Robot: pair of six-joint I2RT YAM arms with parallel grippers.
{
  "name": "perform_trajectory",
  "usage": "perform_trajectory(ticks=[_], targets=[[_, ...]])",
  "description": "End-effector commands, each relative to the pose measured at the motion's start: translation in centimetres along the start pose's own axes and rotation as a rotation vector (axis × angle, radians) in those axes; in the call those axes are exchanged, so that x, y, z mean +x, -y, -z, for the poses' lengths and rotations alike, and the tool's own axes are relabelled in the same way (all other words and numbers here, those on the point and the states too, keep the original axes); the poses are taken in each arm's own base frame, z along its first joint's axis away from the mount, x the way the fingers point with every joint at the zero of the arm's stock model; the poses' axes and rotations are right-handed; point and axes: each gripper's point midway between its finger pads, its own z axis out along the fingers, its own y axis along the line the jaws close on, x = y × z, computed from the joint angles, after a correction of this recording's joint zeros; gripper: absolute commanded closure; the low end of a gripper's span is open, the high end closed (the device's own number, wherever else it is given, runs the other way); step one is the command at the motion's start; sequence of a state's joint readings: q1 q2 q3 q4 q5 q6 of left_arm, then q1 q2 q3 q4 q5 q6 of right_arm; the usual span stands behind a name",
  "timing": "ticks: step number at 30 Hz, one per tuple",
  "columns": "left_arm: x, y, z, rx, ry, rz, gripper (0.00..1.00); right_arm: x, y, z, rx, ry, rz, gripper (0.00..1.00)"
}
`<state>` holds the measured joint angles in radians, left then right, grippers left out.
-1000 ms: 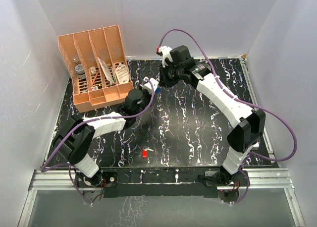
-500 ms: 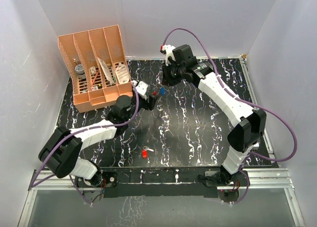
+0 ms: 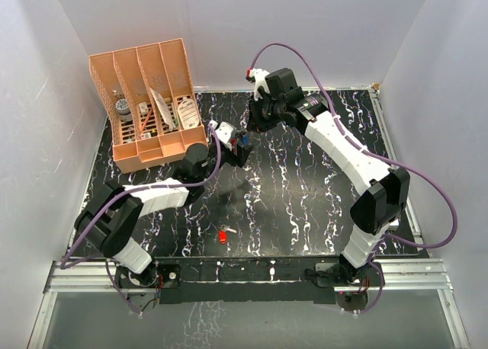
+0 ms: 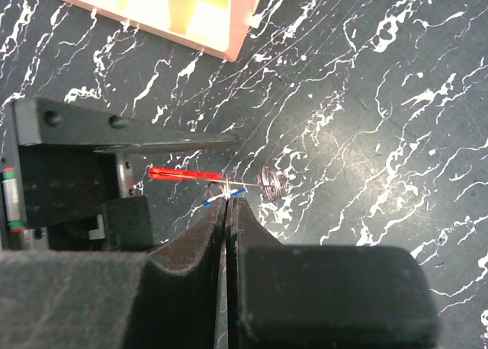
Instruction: Put the keys on the keyring
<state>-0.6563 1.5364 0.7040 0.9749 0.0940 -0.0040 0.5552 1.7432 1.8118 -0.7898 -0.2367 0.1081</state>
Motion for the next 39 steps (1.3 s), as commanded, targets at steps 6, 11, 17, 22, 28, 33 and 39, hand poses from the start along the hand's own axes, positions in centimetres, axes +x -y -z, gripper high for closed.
perform_trajectory(ticks=[6, 11, 17, 22, 28, 33, 39], targets=[[-3.9, -1.3, -2.1, -0.057, 0.161, -0.025, 0.42, -2.2, -1.3, 1.8, -0.049, 0.088, 0.014, 1.0], [-4.1, -1.8, -2.0, -0.088, 0.182, -0.036, 0.67, -1.6, -1.3, 2.2, -0.05, 0.073, 0.021, 1.0], [-3.9, -2.5, -1.8, -0.12, 0.182, -0.08, 0.97, -0.9, -1.4, 2.7, -0.053, 0.053, 0.025, 1.0], [-3.3, -3.1, -1.9, -0.143, 0.166, -0.134, 1.0, -0.2, -1.5, 2.9, -0.059, 0.034, 0.026, 1.0], [-3.0, -3.6, -2.0, -0.161, 0.148, -0.182, 1.0, -0.1, -1.6, 3.0, -0.064, 0.012, 0.04, 1.0], [-2.3, -3.8, -1.9, -0.165, 0.121, -0.218, 1.0, -1.1, -1.1, 3.3, -0.03, 0.043, 0.043, 1.0], [-2.0, -3.1, -1.4, -0.132, 0.106, -0.185, 1.0, -3.5, -0.8, 3.7, 0.004, 0.127, 0.049, 1.0]])
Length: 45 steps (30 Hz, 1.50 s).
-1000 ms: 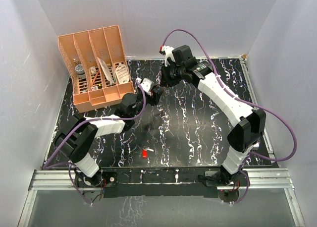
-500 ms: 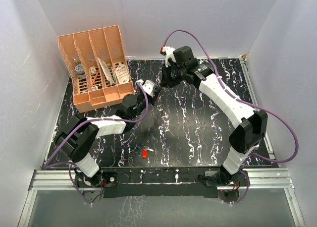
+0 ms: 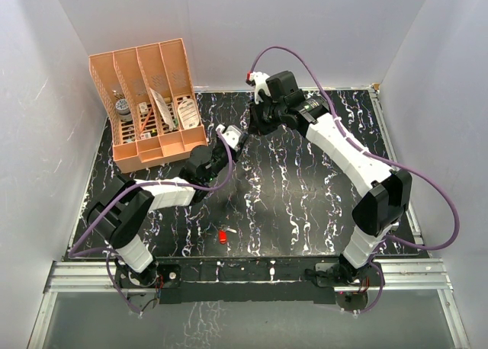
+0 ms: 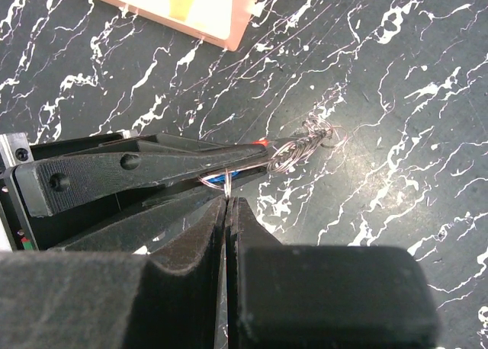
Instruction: Put the keys on the keyring
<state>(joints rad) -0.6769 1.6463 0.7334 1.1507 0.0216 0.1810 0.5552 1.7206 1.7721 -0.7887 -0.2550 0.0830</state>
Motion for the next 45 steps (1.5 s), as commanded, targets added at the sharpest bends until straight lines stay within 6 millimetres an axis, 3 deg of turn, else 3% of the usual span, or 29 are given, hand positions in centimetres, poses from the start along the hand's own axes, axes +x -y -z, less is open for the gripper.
perform_trajectory(ticks=[1, 9, 13, 17, 23, 27, 36, 40, 45], targets=[[-0.9, -1.9, 0.4, -0.065, 0.003, 0.006, 1.0, -4.7, -0.5, 3.6, 0.03, 0.147, 0.029, 1.0], [-0.7, -1.4, 1.4, -0.041, -0.02, 0.042, 1.0, -7.1, -0.5, 3.7, 0.039, 0.201, 0.036, 0.94], [-1.2, -1.3, 1.5, -0.042, -0.014, 0.072, 1.0, -7.6, -0.4, 3.9, 0.049, 0.233, 0.023, 0.74], [-2.4, -1.5, 1.3, -0.05, -0.019, 0.121, 1.0, -7.5, -0.1, 4.7, 0.07, 0.277, 0.013, 0.62], [-5.0, -2.6, 1.5, -0.068, -0.044, 0.257, 1.0, -4.9, 2.9, 4.5, 0.107, 0.321, -0.066, 0.6], [-7.2, -4.5, 2.9, -0.088, 0.002, 0.357, 1.0, -3.7, 4.5, 5.6, 0.095, 0.394, -0.111, 0.6], [-11.0, -6.0, 5.3, -0.046, 0.08, 0.504, 1.0, -1.5, 4.6, 5.5, 0.006, 0.495, -0.134, 0.58], [-11.7, -6.5, 6.4, -0.015, 0.104, 0.574, 1.0, -0.2, 4.4, 4.5, -0.065, 0.491, -0.171, 0.52], [-11.7, -7.0, 7.5, 0.034, 0.146, 0.642, 1.0, 1.1, 3.7, 3.7, -0.136, 0.48, -0.186, 0.51]])
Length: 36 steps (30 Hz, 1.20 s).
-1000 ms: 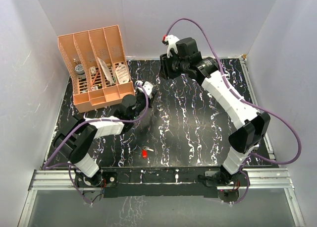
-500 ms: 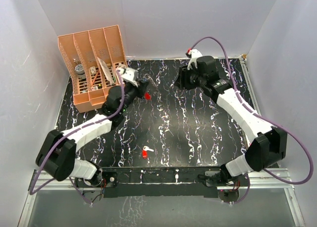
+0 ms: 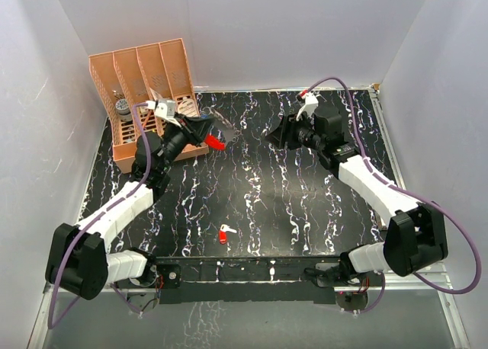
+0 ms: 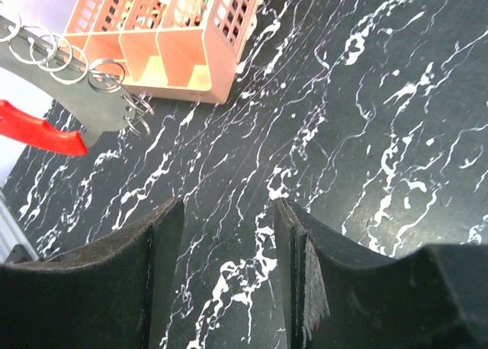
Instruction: Put the keys on the keyring
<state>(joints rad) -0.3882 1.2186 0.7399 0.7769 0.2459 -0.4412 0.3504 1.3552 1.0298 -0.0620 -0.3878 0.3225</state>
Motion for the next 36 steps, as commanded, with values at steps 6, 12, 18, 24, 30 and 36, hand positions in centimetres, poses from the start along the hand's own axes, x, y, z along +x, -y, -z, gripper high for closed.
perform_trajectory(ticks=[6, 12, 18, 24, 30, 36], targets=[[-0.8, 1.6, 2.1, 0.152, 0.057, 0.121, 1.0, -0.7, -3.0, 0.2, -0.197, 0.074, 0.015, 0.51], [-0.7, 2.0, 2.9, 0.185, 0.063, 0.126, 1.0, 1.2, -3.2, 0.1, -0.234, 0.047, -0.002, 0.51], [-1.0, 2.1, 3.5, 0.186, 0.072, 0.124, 1.0, 2.2, -3.8, 0.0, -0.263, 0.028, 0.001, 0.52], [-1.2, 2.2, 3.7, 0.19, 0.074, 0.127, 1.0, 3.0, -4.8, -0.4, -0.281, 0.013, 0.018, 0.52], [-1.1, 2.0, 3.7, 0.181, 0.068, 0.121, 1.0, 3.4, -5.4, -0.5, -0.281, 0.008, 0.029, 0.53], [-0.7, 1.5, 3.7, 0.15, 0.053, 0.114, 1.0, 4.2, -5.3, -0.4, -0.255, -0.01, 0.041, 0.53]])
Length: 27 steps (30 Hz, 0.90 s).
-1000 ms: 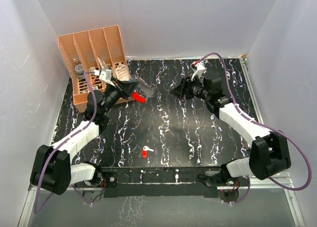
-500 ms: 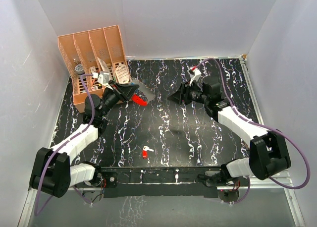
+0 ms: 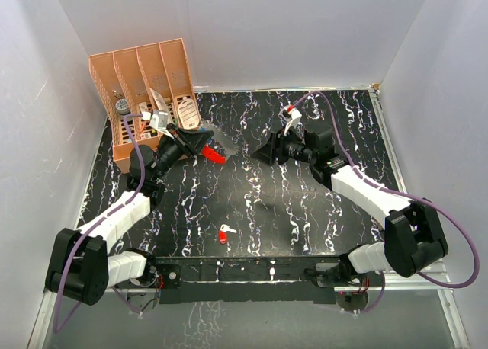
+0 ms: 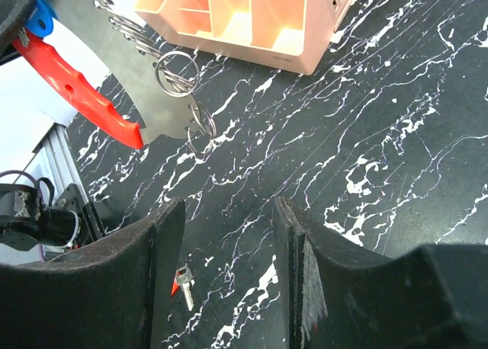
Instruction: Put the keys on the keyring
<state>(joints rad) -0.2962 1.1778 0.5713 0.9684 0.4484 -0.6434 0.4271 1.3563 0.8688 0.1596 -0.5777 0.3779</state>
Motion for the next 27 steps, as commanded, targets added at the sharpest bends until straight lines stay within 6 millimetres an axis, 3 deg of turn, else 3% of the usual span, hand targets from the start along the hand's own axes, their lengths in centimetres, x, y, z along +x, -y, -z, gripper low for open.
perform_trajectory(ticks=[1, 27], targets=[[-2.3, 1.4, 0.3, 0.03, 0.058, -0.056, 1.0, -0.4, -0.3, 0.1, 0.01, 0.031, 0.052, 0.53], [-2.0, 0.8, 0.6, 0.001, 0.057, -0.068, 1.0, 2.9, -1.4, 0.3, 0.032, -0.03, 0.074, 0.53]])
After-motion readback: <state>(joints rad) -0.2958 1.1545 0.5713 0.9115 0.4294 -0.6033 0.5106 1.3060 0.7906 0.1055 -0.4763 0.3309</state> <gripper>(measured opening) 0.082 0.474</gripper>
